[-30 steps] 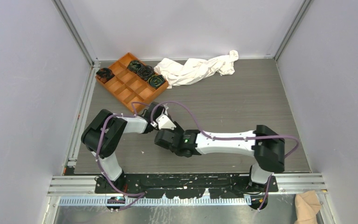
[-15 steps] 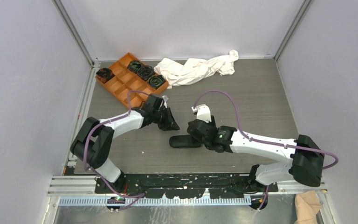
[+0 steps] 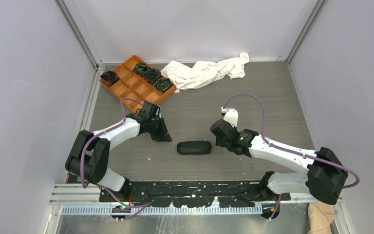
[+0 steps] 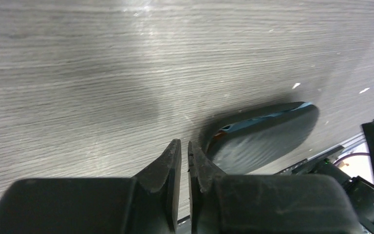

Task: Organize the sunglasses
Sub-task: Reset both arms

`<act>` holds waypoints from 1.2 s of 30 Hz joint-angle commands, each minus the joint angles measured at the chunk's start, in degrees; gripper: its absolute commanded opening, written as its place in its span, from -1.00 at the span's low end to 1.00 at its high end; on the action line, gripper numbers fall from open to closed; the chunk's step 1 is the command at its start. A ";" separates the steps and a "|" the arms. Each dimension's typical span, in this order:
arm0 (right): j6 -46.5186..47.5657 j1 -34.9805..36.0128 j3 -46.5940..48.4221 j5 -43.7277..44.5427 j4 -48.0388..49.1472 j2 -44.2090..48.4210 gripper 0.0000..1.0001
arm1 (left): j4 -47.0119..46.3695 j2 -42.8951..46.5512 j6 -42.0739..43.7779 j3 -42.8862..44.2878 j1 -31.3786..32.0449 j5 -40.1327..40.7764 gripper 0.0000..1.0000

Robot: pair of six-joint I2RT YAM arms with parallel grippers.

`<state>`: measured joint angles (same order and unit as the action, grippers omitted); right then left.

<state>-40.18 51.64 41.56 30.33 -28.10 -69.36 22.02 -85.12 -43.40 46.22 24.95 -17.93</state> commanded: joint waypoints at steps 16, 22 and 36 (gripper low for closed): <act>-3.42 -1.73 1.45 -7.37 8.43 -16.36 -0.69 | -4.53 -7.32 -2.42 1.18 5.06 -3.73 -0.82; -4.84 -1.16 2.89 -15.07 13.57 -19.40 -0.84 | -5.25 -10.57 -5.03 6.51 10.84 -2.97 -0.82; -3.15 -1.21 2.45 3.77 -4.75 -0.91 -0.61 | 2.51 -8.58 -0.82 11.94 9.52 1.22 -0.75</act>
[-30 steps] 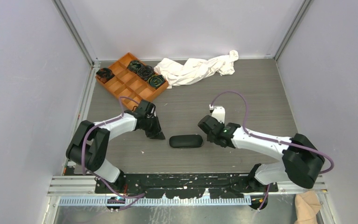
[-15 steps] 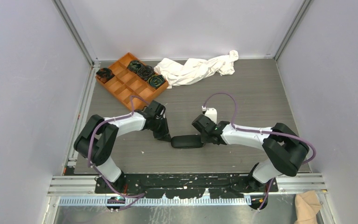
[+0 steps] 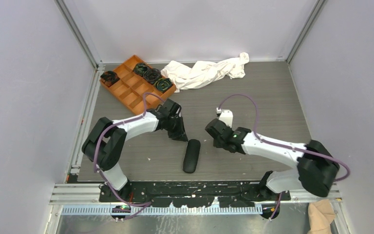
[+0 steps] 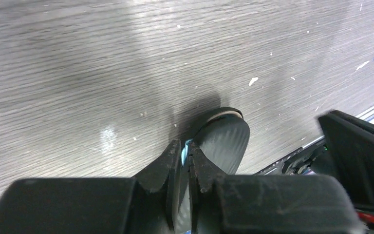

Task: Organize the sunglasses
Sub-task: Reset both arms

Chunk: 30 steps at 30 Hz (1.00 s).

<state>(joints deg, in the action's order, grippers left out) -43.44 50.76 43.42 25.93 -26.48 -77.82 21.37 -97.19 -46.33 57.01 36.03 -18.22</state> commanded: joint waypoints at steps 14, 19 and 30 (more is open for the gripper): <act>0.12 -0.69 18.95 20.83 -26.00 25.46 0.67 | 8.24 31.08 11.82 1.23 -3.70 8.52 -0.70; -1.83 -0.67 22.14 23.25 -28.46 25.30 0.75 | 8.68 40.74 12.06 -1.07 -3.77 12.84 -0.62; -7.97 -0.68 22.33 29.61 -31.74 25.59 0.99 | 16.68 54.33 9.91 1.04 -3.87 26.44 -0.32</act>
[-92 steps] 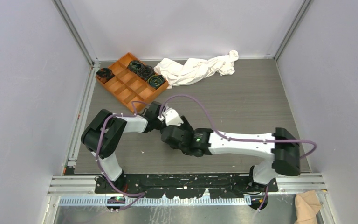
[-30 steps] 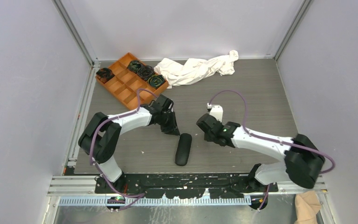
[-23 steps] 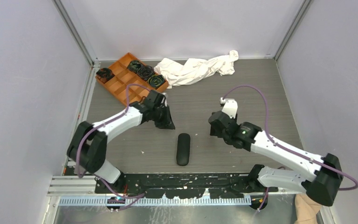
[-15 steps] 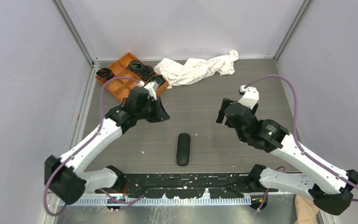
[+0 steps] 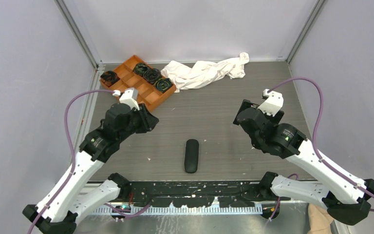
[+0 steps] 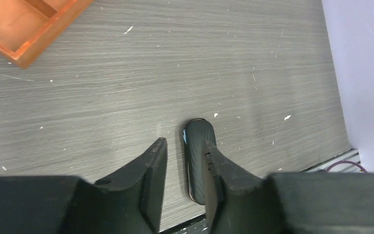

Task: Organize the sunglasses
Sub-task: Reset both arms

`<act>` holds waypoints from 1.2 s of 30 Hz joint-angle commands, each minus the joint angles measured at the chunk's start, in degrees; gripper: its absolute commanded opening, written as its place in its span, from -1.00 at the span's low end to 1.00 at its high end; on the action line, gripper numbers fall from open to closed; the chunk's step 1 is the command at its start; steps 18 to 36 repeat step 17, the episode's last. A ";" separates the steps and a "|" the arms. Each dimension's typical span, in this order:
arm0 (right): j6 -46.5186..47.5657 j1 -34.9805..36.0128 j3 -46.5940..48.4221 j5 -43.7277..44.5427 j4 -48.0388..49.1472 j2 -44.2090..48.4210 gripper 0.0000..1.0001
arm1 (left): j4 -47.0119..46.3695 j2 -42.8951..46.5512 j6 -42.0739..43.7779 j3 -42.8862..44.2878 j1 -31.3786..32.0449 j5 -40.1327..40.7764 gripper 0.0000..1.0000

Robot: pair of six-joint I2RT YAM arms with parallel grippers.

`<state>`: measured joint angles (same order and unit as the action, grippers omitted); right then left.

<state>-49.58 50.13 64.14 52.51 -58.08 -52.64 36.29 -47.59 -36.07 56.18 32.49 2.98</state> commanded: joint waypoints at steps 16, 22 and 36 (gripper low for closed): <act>0.27 -0.07 -0.23 -3.64 4.53 -0.39 0.99 | 0.96 0.51 3.66 9.35 -0.32 -2.73 0.00; 0.26 -0.09 0.57 -3.76 4.03 -1.43 0.99 | 0.67 0.04 3.75 9.52 -0.32 -4.04 0.01; 0.26 -0.09 0.57 -3.76 4.03 -1.43 0.99 | 0.67 0.04 3.75 9.52 -0.32 -4.04 0.01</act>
